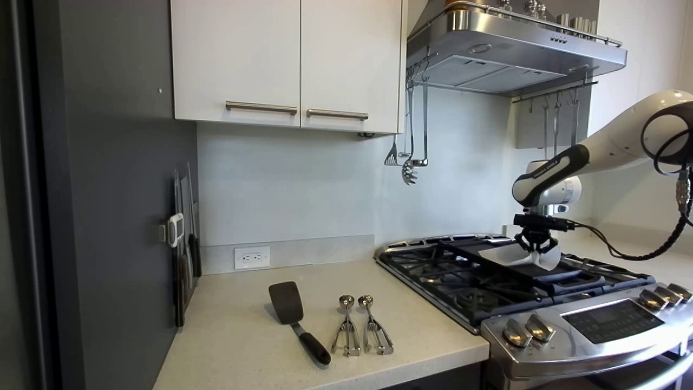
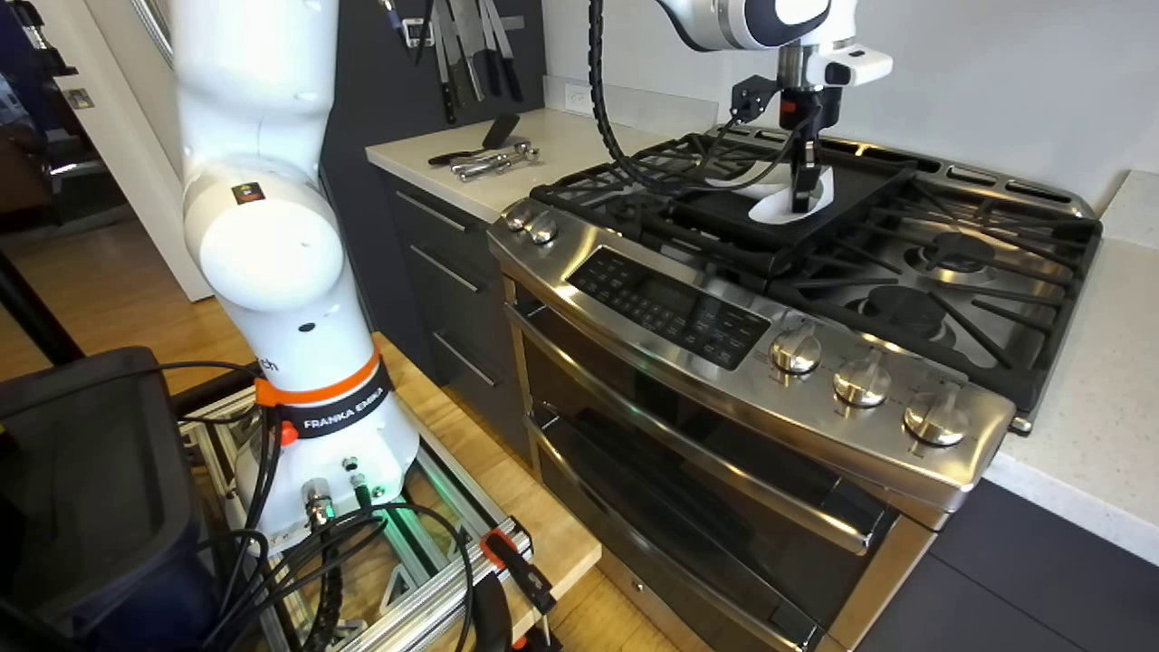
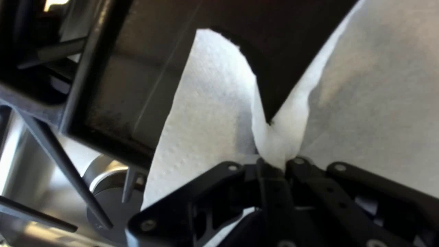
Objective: User the paper towel to wipe the black baking sheet
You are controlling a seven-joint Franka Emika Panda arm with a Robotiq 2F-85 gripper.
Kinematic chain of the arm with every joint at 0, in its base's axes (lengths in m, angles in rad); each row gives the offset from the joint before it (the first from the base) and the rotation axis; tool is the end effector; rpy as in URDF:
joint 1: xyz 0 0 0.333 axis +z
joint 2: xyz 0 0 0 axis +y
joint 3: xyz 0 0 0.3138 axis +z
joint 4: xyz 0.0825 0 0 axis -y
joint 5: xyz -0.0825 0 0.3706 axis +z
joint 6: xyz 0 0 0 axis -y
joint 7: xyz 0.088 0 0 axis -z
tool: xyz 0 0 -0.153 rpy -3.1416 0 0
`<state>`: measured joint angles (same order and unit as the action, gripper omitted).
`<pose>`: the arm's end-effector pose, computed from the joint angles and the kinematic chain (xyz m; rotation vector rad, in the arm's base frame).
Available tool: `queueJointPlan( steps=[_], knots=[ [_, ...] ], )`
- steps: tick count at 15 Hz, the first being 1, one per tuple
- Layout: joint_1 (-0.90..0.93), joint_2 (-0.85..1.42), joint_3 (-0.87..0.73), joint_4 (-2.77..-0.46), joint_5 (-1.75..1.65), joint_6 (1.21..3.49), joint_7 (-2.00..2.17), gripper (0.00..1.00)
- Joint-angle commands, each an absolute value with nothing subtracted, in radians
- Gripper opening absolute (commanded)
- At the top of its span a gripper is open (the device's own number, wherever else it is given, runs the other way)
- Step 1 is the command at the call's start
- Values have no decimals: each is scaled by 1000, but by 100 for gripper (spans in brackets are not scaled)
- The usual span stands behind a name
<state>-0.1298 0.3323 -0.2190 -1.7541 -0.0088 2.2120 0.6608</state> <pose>0.6135 -0.2140 0.3558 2.7096 -1.4600 0.2215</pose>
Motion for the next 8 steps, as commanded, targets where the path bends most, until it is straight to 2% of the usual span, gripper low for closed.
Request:
queueJointPlan(
  steps=[1,8],
  knots=[
    [-118,344,-169,-1770,71,2197,619,0],
    [-107,326,-111,-1765,157,2078,493,0]
  ],
)
